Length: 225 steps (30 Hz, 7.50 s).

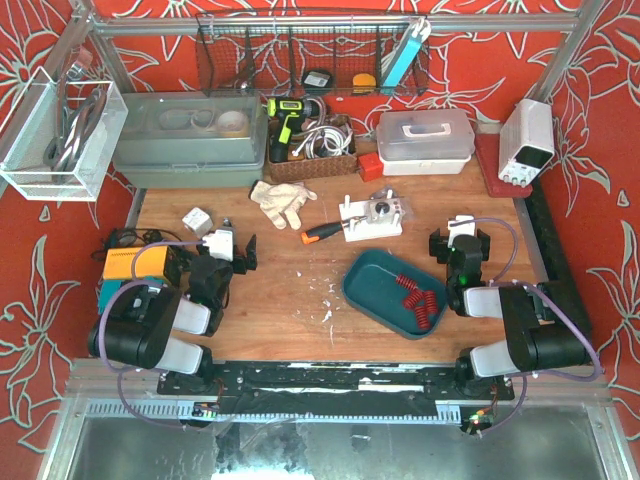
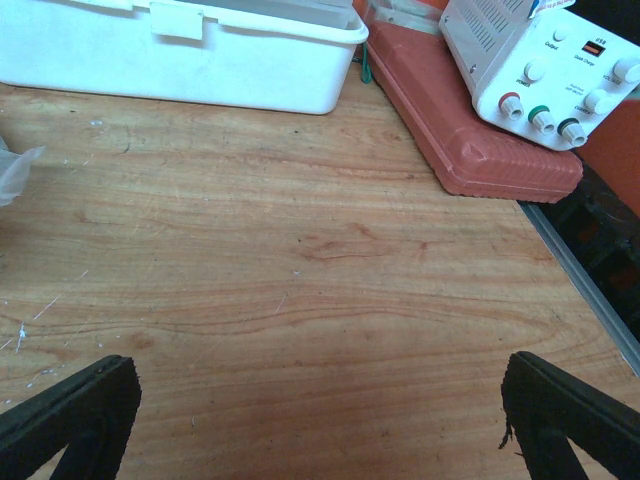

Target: Install the large spring

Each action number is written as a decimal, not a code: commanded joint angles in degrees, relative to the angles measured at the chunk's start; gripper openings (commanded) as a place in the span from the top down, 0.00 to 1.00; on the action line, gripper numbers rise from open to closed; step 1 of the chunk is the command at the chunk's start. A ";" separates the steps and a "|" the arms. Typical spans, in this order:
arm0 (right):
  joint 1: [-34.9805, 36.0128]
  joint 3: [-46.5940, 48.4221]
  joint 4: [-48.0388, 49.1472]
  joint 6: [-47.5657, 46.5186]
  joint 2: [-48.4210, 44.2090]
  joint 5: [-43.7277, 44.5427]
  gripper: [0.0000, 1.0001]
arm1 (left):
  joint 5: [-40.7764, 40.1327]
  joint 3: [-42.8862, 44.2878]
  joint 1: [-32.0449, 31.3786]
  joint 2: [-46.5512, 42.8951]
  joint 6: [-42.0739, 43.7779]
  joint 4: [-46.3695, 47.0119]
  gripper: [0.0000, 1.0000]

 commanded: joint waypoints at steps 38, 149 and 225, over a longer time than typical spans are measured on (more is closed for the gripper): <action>0.76 35.33 -65.00 22.95 -12.12 -32.57 0.14 | 27.93 22.34 -6.96 -31.51 -38.07 -54.28 0.00; 4.74 36.94 -71.00 22.35 -9.70 -20.16 0.17 | 3.80 12.35 -25.82 -26.50 -24.12 -46.56 0.00; 15.07 14.62 -58.03 22.37 -32.60 -11.63 0.01 | 13.06 67.29 -20.81 32.95 42.31 -78.68 0.69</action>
